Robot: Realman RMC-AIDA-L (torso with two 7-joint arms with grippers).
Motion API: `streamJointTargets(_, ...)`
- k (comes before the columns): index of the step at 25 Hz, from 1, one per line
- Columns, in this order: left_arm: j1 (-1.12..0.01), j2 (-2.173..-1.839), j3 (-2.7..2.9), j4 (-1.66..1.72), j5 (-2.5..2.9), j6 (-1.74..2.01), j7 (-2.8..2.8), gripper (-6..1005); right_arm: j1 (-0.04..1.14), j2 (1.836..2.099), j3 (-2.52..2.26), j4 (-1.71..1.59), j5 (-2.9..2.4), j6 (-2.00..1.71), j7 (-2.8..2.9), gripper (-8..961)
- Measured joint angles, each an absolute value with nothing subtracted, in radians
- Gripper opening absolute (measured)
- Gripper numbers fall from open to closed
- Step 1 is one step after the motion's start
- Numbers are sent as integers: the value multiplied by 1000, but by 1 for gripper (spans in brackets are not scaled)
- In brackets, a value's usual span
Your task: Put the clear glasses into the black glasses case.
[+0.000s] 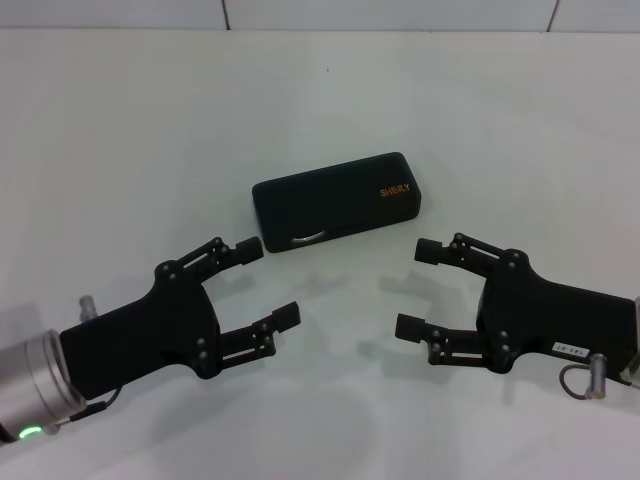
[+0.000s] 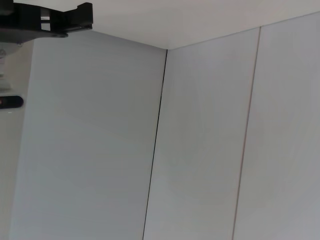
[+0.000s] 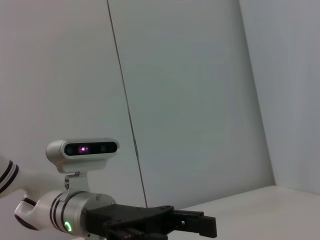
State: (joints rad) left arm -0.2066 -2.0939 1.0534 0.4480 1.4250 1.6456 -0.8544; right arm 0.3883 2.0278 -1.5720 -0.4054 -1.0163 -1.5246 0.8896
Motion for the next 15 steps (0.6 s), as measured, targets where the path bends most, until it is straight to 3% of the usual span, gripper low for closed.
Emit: streamJointTargets(15,-206,-2094,1054,448,1425,1649,-854,860,385,2028,-1574,-403,-1005,-1517,890,879)
